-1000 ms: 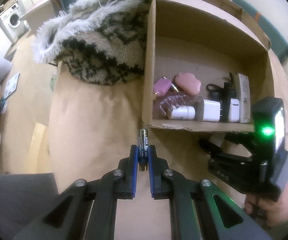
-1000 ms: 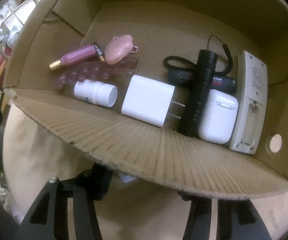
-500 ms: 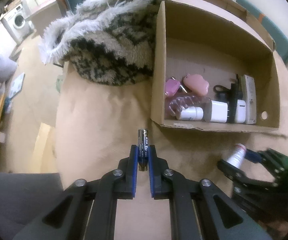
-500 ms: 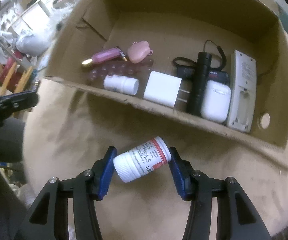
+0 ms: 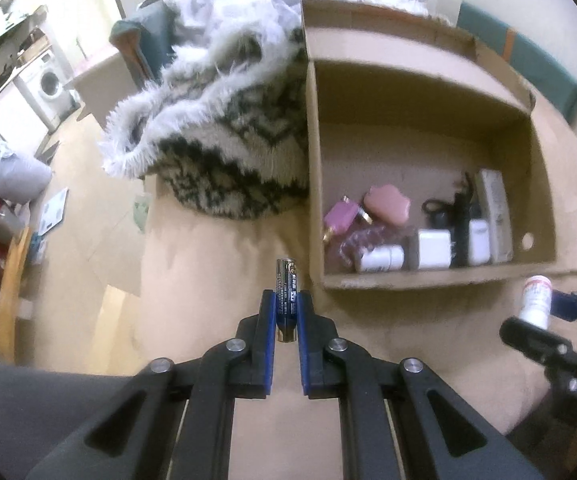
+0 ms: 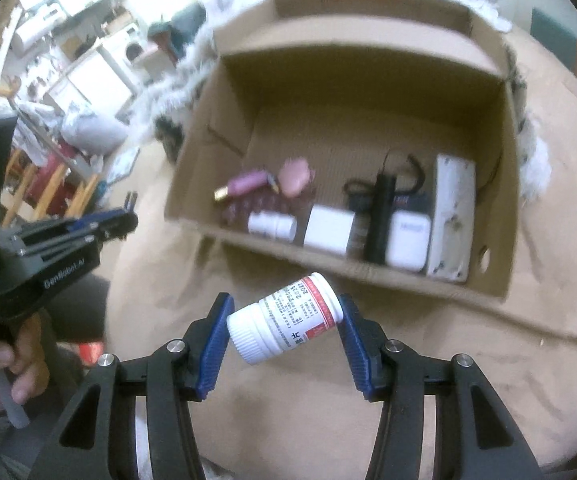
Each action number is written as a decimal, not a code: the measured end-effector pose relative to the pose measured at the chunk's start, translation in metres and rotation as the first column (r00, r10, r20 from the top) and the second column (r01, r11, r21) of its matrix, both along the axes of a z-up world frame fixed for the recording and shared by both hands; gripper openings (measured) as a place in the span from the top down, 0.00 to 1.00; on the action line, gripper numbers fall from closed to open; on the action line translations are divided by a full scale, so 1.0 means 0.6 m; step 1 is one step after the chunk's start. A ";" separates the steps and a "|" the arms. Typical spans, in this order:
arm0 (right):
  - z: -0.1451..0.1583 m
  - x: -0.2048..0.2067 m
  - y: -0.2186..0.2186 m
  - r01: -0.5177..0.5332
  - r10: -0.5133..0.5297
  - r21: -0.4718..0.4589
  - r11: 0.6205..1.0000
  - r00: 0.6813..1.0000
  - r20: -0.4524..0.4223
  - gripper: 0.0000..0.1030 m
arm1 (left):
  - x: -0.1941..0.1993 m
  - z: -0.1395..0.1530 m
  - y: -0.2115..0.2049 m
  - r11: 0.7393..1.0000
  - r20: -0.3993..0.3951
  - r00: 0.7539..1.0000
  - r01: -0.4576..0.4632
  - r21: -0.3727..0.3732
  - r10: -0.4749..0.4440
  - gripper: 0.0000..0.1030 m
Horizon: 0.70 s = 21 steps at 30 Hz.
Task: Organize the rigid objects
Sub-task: 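Carry the battery and pill bottle into the box with both tools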
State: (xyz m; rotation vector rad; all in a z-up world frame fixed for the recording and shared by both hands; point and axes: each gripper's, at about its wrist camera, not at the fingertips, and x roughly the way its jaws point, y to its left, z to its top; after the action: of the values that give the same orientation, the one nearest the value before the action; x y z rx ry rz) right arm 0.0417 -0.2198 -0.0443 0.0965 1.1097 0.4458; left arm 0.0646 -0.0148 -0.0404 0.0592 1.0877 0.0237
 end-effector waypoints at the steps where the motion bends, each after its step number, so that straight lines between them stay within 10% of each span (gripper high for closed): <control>1: -0.002 0.017 -0.001 0.007 -0.007 0.007 1.000 1.000 0.008 0.47 | 0.002 0.006 -0.001 1.000 0.006 1.000 0.002 -0.004 -0.001 0.91; 10: 0.046 0.078 -0.038 0.088 -0.092 0.037 0.995 0.985 0.143 0.47 | 0.051 0.048 -0.028 0.996 0.041 0.999 0.032 -0.084 -0.029 0.91; 21: 0.004 0.153 -0.054 0.137 -0.139 0.031 0.990 0.984 0.108 0.47 | 0.128 0.040 -0.092 0.992 0.061 0.993 0.104 -0.064 -0.100 0.91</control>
State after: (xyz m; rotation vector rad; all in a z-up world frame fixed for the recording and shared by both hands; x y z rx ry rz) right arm 0.1334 -0.2520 -0.0419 0.1662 0.9829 0.3358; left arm 0.1414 -0.0699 -0.0167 0.0532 1.0253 -0.1030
